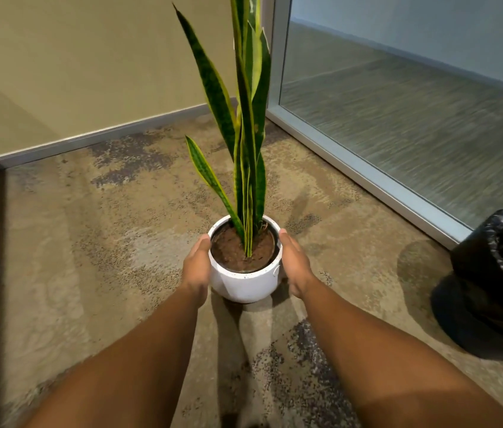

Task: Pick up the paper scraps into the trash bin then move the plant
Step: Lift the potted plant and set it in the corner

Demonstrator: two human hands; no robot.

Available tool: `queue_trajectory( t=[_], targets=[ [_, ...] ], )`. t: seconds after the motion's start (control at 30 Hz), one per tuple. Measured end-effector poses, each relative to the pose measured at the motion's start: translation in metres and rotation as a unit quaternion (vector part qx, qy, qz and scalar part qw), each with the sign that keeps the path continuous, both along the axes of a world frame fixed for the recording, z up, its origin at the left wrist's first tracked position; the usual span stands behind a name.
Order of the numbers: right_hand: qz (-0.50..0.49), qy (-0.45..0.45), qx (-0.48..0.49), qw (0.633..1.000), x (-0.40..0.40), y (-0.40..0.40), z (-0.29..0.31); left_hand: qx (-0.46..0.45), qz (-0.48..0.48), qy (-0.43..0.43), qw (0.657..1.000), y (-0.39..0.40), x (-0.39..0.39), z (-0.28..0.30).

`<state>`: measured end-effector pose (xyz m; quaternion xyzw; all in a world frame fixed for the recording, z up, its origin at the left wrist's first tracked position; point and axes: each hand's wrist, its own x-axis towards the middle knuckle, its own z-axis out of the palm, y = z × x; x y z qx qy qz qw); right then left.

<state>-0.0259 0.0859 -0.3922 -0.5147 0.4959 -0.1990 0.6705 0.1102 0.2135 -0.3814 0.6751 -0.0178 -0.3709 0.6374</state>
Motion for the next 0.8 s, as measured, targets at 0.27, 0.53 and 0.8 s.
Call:
queue_trajectory(
  t=[0.27,0.53,0.8],
  targets=[
    [-0.006,-0.035,0.057,0.998,0.009,-0.008,-0.032,-0.009,0.002,0.069,0.998,-0.011,0.004,-0.024],
    [0.018,-0.108,0.097,0.989,0.015,-0.015,-0.052,-0.074,-0.049,0.126,0.988,-0.015,-0.013,-0.006],
    [0.024,-0.134,0.122,0.983,0.012,-0.018,-0.055,-0.102,-0.047,0.158,0.981,-0.013,-0.014,-0.004]
  ],
)
